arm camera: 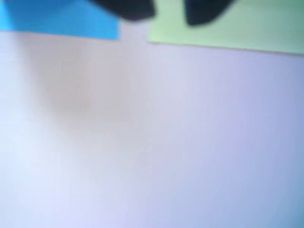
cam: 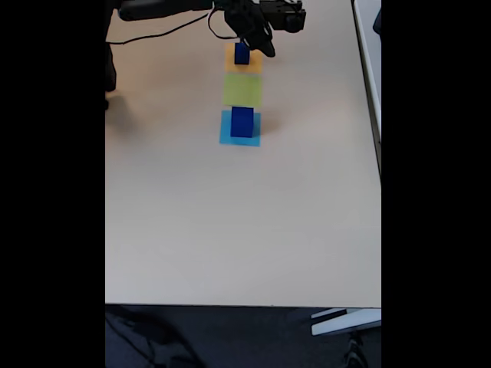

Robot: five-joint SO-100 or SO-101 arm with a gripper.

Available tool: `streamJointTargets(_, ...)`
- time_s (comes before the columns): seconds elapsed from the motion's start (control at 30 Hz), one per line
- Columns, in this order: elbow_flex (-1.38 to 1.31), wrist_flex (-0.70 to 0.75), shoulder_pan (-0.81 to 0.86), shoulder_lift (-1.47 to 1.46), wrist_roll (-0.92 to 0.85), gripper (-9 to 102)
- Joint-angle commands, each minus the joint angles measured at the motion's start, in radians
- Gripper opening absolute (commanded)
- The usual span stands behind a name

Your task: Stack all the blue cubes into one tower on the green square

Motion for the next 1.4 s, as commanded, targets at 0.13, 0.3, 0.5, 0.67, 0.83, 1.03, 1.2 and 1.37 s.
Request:
streamJointTargets(0.13, 0.115, -0.135, 0.117, 0.115, -0.153, 5)
streamJointTargets(0.3, 0.067, -0.141, 0.132, 0.057, -0.202, 13)
streamJointTargets(0.5, 0.018, -0.143, 0.063, 0.0, -0.135, 29)
streamJointTargets(0.67, 0.037, -0.224, 0.003, -0.029, -0.109, 30)
streamJointTargets(0.83, 0.207, -0.298, -0.005, 0.06, -0.046, 29)
streamJointTargets(1.03, 0.296, -0.259, 0.025, 0.147, -0.035, 37)
streamJointTargets(1.2, 0.233, -0.153, 0.064, 0.155, -0.051, 38)
streamJointTargets(1.37, 0.213, -0.114, 0.074, 0.133, -0.002, 40)
